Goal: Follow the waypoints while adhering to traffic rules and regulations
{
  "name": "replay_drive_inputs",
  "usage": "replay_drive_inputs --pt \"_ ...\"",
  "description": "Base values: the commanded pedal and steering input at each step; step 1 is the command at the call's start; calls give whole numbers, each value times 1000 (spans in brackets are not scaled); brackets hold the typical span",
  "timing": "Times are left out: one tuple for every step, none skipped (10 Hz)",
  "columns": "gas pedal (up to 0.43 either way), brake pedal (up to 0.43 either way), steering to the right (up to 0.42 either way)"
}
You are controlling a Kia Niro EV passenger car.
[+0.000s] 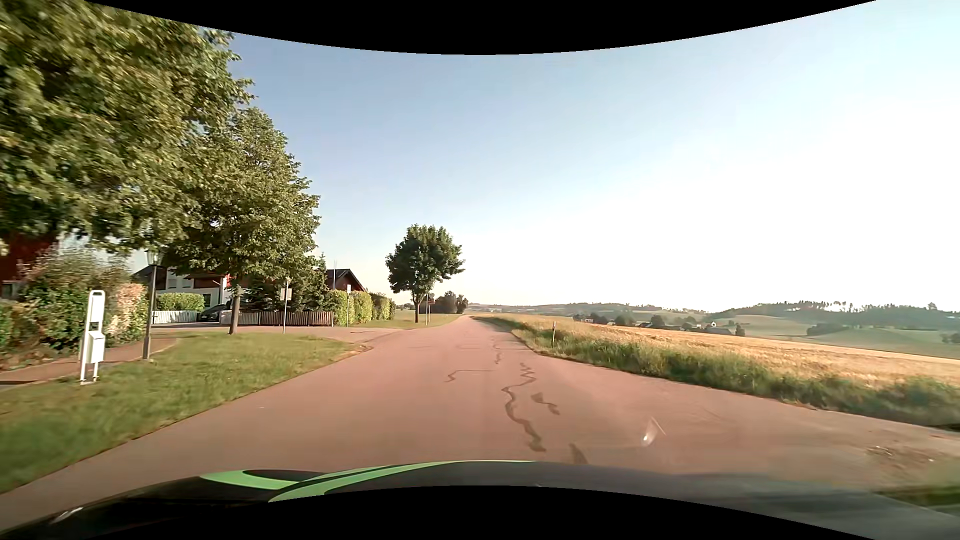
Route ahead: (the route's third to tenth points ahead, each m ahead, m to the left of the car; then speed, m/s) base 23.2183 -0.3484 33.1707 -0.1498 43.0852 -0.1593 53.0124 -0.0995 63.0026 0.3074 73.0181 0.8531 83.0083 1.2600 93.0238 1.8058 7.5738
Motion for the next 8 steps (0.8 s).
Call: replay_drive_inputs --pt "0 0 -6" --pt "0 0 -6" --pt "0 0 -4" --pt "0 0 0" --pt "0 0 0" --pt "0 0 0" --pt "0 0 0" --pt "0 0 0"
